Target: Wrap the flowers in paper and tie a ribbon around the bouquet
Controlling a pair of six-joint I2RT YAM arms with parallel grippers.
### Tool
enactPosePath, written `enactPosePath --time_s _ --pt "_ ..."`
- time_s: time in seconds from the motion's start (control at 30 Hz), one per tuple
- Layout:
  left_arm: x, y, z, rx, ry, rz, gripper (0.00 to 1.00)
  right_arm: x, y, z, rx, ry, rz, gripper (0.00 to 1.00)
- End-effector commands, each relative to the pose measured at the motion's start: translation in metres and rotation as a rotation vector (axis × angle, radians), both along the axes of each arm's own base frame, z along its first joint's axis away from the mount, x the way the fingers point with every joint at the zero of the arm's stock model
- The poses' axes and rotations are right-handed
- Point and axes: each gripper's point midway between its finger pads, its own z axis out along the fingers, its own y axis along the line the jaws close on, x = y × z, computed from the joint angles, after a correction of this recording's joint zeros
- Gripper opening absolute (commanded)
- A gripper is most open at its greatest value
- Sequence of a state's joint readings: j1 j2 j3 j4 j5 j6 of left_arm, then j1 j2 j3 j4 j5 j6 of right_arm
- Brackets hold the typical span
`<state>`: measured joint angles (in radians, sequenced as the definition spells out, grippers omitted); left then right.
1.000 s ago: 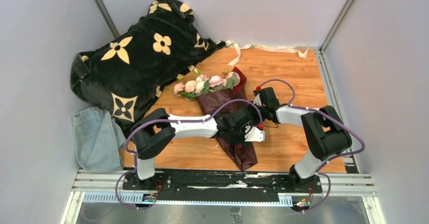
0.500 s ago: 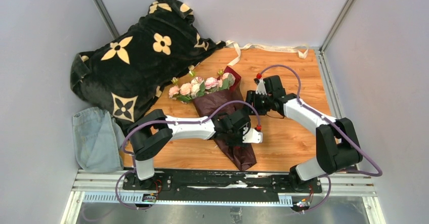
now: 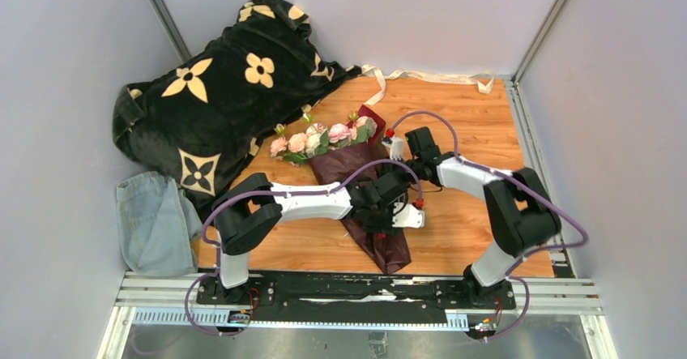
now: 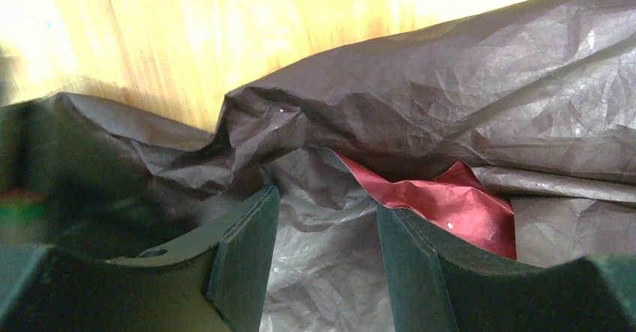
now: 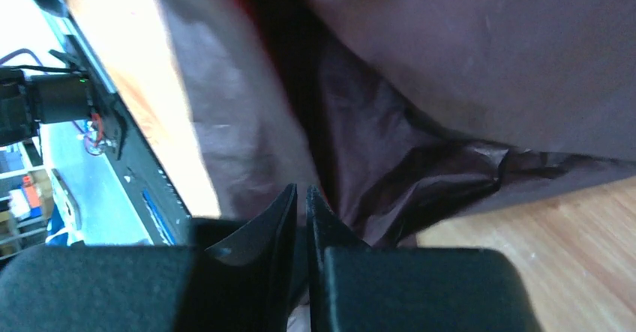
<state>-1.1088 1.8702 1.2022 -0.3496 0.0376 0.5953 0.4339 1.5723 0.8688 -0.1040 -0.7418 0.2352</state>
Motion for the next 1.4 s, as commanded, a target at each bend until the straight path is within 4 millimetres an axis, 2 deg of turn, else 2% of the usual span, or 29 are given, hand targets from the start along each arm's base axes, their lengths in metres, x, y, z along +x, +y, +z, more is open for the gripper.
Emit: enactPosePath --time_s 0.0,0.1,0.2,0.37,0.5,0.57,0.63,0.73,0.83,1.03,1.37 --pt "-0.001 -0.001 0.003 0.052 0.013 -0.002 0.6 -0.009 -0.007 -0.057 -0.091 0.133 0.017 0.11" --pt "-0.012 -0.008 0.012 0.051 0.048 -0.016 0.6 -0.003 -0.016 -0.083 -0.162 0.169 -0.034 0.05" --pt "-0.025 -0.023 0.026 0.028 0.094 -0.033 0.6 0.004 -0.026 -0.094 -0.192 0.172 -0.098 0.05" --pt "-0.068 -0.043 0.038 0.033 0.232 -0.088 0.6 0.009 -0.03 -0.097 -0.203 0.168 -0.128 0.05" --pt "-0.096 -0.05 0.074 -0.012 0.333 -0.118 0.6 0.012 -0.032 -0.097 -0.214 0.165 -0.133 0.04" --pt "-0.091 -0.043 0.09 -0.029 0.315 -0.069 0.61 0.012 -0.033 -0.097 -0.216 0.169 -0.133 0.04" --pt "-0.073 -0.029 0.098 -0.042 0.293 0.049 0.66 0.011 -0.033 -0.098 -0.219 0.169 -0.137 0.04" --pt "-0.047 -0.007 0.09 -0.065 0.38 0.28 0.76 0.011 -0.036 -0.1 -0.23 0.167 -0.162 0.04" --pt "-0.037 0.009 0.073 -0.06 0.463 0.4 0.79 0.013 -0.037 -0.1 -0.231 0.157 -0.185 0.04" --pt "-0.056 0.006 0.054 -0.021 0.59 0.405 0.82 0.015 -0.038 -0.097 -0.234 0.145 -0.199 0.04" --pt "-0.068 0.013 0.018 0.073 0.671 0.451 0.77 0.018 -0.042 -0.092 -0.252 0.118 -0.205 0.04"
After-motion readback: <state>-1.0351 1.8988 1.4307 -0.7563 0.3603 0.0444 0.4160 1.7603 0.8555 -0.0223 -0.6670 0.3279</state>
